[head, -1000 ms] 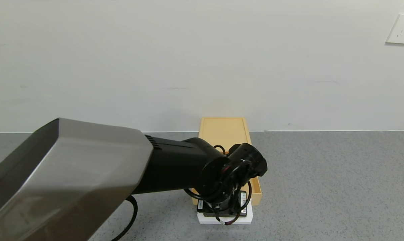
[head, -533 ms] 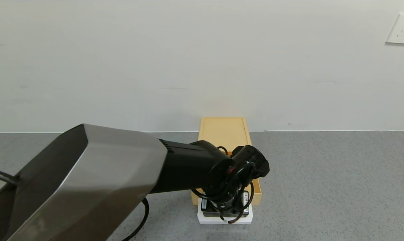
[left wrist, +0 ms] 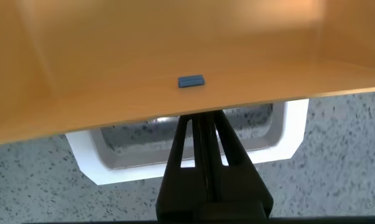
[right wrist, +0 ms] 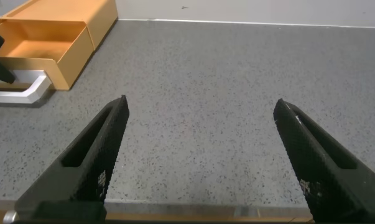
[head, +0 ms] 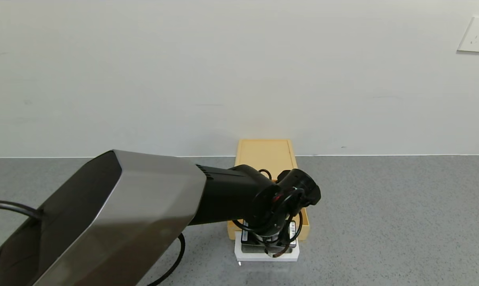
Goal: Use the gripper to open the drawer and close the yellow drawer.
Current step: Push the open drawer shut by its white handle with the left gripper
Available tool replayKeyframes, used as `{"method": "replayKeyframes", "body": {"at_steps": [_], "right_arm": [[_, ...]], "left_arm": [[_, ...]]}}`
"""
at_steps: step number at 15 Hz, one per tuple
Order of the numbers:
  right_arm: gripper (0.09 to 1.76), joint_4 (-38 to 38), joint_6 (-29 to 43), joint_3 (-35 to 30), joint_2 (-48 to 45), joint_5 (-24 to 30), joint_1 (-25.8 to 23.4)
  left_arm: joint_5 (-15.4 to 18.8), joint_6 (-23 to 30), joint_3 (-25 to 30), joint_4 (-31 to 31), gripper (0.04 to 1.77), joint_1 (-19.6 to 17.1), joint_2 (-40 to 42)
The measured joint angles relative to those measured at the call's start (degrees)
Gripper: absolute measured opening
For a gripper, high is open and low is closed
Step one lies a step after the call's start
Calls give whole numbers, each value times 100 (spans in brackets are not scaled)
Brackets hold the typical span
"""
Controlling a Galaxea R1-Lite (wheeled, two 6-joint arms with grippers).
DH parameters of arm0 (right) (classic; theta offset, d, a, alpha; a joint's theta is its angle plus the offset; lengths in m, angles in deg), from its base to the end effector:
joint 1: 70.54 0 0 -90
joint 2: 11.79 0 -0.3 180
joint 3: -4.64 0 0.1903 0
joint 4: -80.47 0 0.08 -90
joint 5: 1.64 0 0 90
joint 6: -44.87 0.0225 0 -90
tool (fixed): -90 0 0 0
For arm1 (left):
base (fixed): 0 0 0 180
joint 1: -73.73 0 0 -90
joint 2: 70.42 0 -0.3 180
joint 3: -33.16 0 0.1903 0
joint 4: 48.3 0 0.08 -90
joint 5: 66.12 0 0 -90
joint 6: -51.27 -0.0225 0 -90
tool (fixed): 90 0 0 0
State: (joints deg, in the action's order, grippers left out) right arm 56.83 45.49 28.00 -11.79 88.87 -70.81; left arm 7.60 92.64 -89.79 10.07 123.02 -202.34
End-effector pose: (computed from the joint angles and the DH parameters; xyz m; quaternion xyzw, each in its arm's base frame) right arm -0.0228 0.0003 0.0750 0.0054 0.0025 0.0021 1.0000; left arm 0.2836 -0.3200 0.0998 -0.0010 0.5196 -0.0566 0.8526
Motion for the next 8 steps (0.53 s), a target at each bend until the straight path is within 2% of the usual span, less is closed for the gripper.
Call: {"method": "replayKeyframes", "body": {"at_steps": [3,8], "right_arm": [[171,2,0,0,0,0,-2],[171,2,-2,0,0,0,0]], "left_arm": [[-144,-52,-149,-6,11,-41,-45],[-171,-104,-372,-17,11,-128,-108]]}}
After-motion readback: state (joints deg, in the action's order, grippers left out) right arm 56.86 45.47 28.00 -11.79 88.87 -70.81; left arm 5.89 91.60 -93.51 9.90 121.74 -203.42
